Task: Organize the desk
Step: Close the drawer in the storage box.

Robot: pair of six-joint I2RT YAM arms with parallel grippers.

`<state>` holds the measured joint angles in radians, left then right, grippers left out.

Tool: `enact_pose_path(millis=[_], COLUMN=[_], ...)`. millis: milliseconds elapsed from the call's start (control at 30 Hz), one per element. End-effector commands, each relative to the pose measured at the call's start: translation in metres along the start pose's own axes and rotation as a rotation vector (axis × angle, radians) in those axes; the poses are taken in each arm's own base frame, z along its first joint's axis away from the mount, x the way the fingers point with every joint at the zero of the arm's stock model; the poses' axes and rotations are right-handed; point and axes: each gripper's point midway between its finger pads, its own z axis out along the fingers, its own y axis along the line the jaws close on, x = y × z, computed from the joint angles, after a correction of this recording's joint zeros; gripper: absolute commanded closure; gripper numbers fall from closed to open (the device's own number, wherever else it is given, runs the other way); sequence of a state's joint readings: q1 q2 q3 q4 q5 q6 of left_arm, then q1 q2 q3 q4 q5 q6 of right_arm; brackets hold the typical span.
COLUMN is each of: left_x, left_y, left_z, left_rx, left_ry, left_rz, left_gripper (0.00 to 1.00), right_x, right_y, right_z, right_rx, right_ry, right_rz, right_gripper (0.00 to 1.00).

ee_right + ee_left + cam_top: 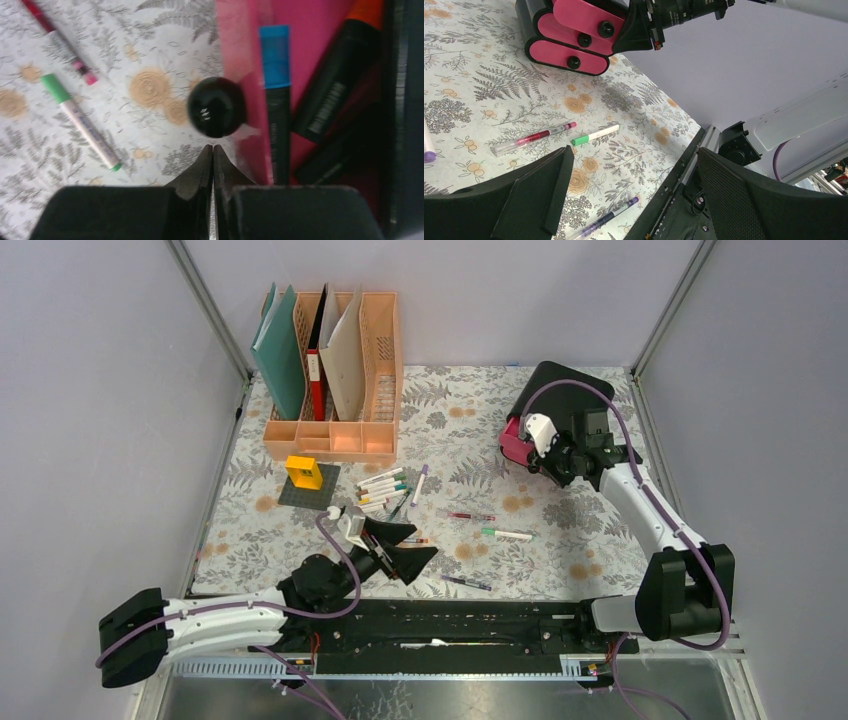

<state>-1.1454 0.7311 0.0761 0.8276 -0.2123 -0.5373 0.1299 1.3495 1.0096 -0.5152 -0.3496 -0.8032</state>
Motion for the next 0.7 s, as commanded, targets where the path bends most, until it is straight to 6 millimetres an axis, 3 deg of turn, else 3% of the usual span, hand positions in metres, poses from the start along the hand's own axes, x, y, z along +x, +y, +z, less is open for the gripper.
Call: enact_pose_path(millis=[0, 267, 367, 667], left_x=[-0.011, -0.008, -0.008, -0.007], left_y=[-0.005, -0.004, -0.004, -0.006], left_z=[0.002, 0.004, 0.005, 0.008], left_rx=[0.022, 0.018, 0.017, 0.025], left_ry=[-0.044, -0.035, -0.035, -0.031], left_rz=[-0.019, -0.022, -0.024, -0.035], left_gripper=[0.01, 0.01, 0.01, 0.01], right_x=[-0.02, -0.037, -0.036, -0.032], right_y=[-0.045, -0.077, -0.084, -0.094], right_z=[-0.007, -0.004, 0.001, 0.0], right_rx=[0.218, 0.341, 0.36, 0.429], right_ry=[-0.058, -0.113, -0.102, -0.103], right_rz=[-0.003, 0.059, 0.077, 0.137], right_gripper=[0.94, 0.89, 0.82, 0.82])
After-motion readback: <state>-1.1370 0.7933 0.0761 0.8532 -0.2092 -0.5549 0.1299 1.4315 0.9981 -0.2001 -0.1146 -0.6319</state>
